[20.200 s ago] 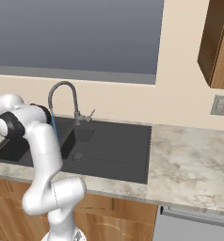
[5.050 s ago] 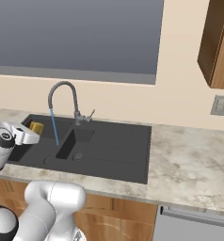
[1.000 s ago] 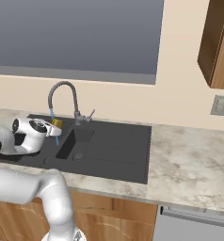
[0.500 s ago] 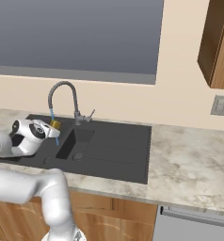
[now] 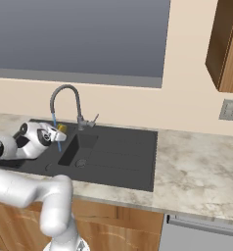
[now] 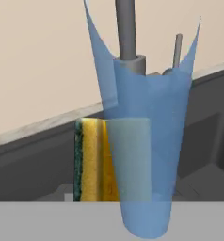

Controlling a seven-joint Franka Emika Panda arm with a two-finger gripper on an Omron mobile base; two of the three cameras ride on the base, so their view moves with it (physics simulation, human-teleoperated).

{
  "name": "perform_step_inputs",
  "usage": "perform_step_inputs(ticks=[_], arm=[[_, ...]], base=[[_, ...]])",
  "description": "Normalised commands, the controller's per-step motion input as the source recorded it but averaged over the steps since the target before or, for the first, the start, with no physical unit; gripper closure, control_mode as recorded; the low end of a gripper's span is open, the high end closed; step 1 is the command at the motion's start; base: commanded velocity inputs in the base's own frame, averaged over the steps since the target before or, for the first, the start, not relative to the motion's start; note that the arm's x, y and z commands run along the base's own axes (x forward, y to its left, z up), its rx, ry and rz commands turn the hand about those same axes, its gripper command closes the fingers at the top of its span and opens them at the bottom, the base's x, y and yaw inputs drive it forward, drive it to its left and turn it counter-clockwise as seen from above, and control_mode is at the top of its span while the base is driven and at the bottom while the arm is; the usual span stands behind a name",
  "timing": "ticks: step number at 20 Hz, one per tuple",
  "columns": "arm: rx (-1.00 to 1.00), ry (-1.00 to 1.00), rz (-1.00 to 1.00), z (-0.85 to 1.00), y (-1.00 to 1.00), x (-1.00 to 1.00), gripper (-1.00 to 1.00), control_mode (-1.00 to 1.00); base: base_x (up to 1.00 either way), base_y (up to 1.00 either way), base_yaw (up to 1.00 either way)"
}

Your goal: Soak the sponge with water for a few seconds and then drop it inside the sink.

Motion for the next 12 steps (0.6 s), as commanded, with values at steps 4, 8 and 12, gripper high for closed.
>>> perform_step_inputs(ticks=[4, 8, 12], arm=[[0.03, 0.00, 0.00, -0.05, 0.02, 0.03, 1.00, -1.00], [0.07, 0.00, 0.00, 0.06, 0.11, -0.63, 1.00, -1.00], [0.07, 0.00, 0.00, 0.17, 0.11, -0.69, 1.00, -1.00]], base=[[0.00, 0.00, 0.00], [0.00, 0.00, 0.00], [0.00, 0.00, 0.00]])
